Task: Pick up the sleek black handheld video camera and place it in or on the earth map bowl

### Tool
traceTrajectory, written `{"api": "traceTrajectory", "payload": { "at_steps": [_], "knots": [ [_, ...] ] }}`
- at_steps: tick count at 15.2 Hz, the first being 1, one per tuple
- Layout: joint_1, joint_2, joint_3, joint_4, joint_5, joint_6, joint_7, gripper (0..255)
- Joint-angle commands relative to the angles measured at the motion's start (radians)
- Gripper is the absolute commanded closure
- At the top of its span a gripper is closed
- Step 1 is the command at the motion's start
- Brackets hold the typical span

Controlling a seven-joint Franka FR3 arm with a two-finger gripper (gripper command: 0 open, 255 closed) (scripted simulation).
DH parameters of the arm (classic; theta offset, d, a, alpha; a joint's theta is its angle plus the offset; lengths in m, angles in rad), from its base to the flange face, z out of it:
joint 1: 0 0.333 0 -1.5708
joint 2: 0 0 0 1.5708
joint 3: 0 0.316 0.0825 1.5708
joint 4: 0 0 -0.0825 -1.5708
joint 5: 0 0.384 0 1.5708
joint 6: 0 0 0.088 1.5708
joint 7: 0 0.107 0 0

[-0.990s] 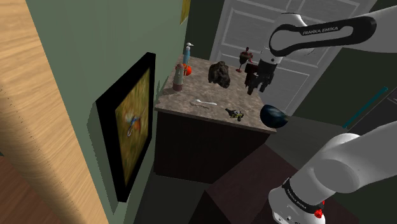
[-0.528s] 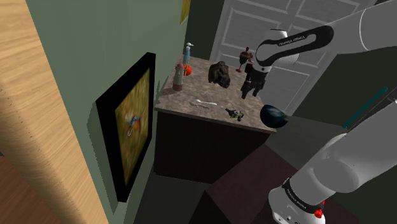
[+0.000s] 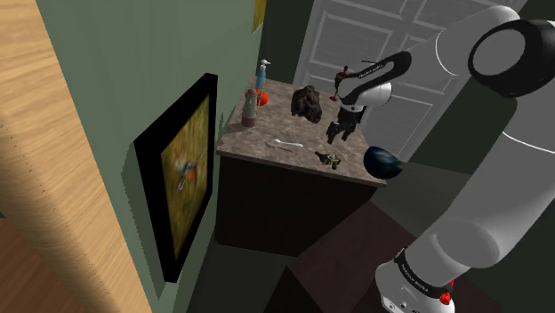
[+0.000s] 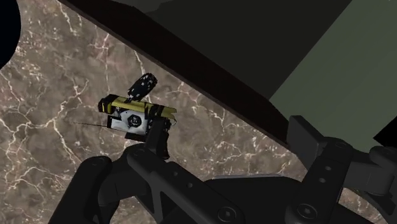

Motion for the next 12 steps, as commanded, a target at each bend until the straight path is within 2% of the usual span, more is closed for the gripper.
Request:
{"api": "traceTrajectory", "payload": {
  "at_steps": [1, 6, 12],
  "knots": [
    [-0.021, 0.084, 0.004, 0.054, 0.044, 0.025, -0.044, 0],
    [-0.083, 0.284, 0.036, 0.208, 0.132, 0.060, -0.124, 0],
    [-0.165, 0.522, 0.081, 0.441, 0.196, 0.060, -0.179, 0]
  ]
}}
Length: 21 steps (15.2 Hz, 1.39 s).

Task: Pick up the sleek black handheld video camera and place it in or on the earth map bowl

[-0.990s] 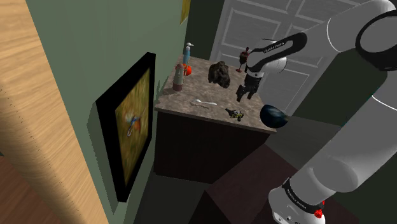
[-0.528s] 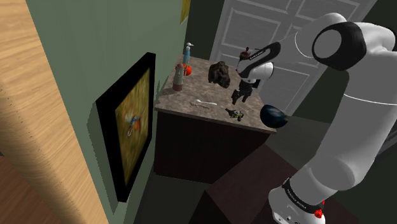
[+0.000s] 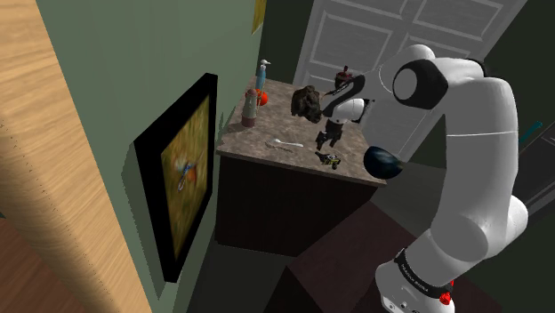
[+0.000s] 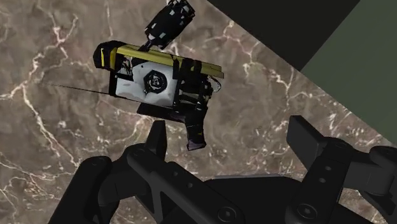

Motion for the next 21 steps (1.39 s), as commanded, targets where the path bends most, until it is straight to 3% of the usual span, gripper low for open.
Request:
{"api": "traceTrajectory", "payload": {
  "at_steps": [1, 4, 12, 19, 20, 21],
  "knots": [
    [-0.031, 0.090, 0.015, 0.095, 0.018, -0.005, -0.017, 0],
    [-0.066, 0.202, 0.032, 0.226, 0.031, -0.023, -0.025, 0],
    [-0.079, 0.280, 0.050, 0.254, 0.045, 0.028, -0.032, 0],
    [-0.079, 0.280, 0.050, 0.253, 0.045, 0.028, -0.032, 0],
    [-0.079, 0.280, 0.050, 0.253, 0.045, 0.028, -0.032, 255],
    [-0.079, 0.280, 0.050, 0.253, 0.045, 0.028, -0.032, 255]
  ]
}}
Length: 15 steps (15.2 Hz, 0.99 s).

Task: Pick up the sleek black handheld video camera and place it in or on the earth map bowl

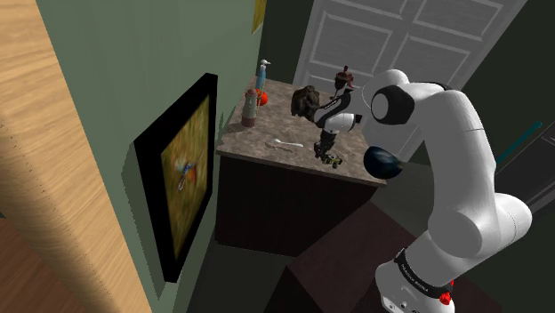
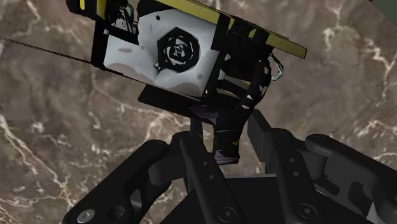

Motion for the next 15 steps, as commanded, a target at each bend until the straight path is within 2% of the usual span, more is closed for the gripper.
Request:
{"api": "traceTrajectory", "payload": {
  "at_steps": [1, 8, 15],
  "knots": [
    [0.005, 0.004, 0.008, -0.005, 0.002, -0.002, 0.000, 255],
    [0.004, 0.006, 0.008, -0.002, 0.002, -0.003, -0.001, 255],
    [0.017, -0.068, -0.008, -0.032, -0.011, -0.048, 0.006, 255]
  ]
}}
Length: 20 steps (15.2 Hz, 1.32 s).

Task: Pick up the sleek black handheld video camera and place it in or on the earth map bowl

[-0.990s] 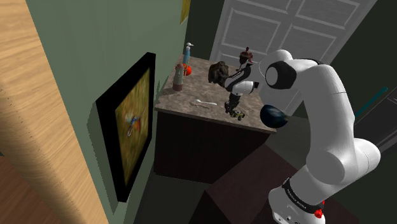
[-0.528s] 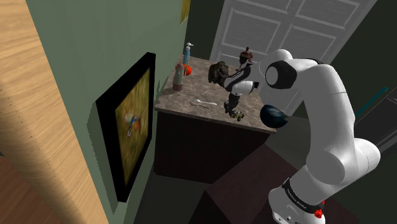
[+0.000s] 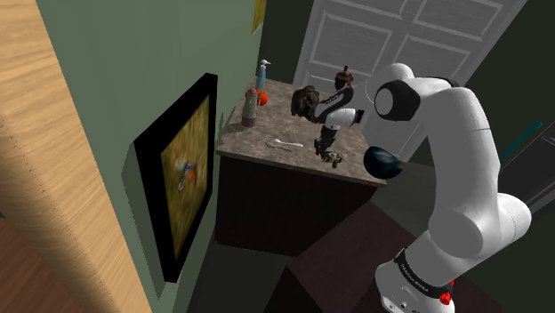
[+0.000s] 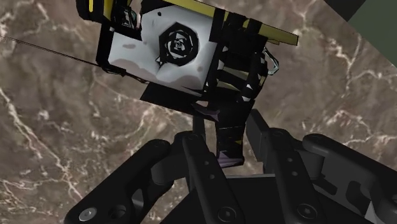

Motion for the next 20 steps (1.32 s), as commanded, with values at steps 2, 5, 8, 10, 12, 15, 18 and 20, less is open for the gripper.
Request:
{"api": "traceTrajectory", "payload": {
  "at_steps": [2, 5, 8, 10, 12, 15, 18, 20],
  "knots": [
    [0.005, -0.032, -0.007, -0.013, -0.006, -0.020, 0.002, 255],
    [0.010, -0.062, -0.014, -0.020, -0.013, -0.042, 0.006, 255],
    [0.014, -0.091, -0.020, -0.026, -0.020, -0.065, 0.010, 255],
    [0.017, -0.109, -0.025, -0.029, -0.024, -0.081, 0.012, 255],
    [0.020, -0.127, -0.029, -0.030, -0.029, -0.097, 0.015, 255],
    [0.024, -0.153, -0.035, -0.031, -0.037, -0.122, 0.019, 255],
    [0.028, -0.178, -0.041, -0.029, -0.044, -0.148, 0.023, 255],
    [0.031, -0.194, -0.045, -0.027, -0.049, -0.166, 0.026, 255]
  ]
}}
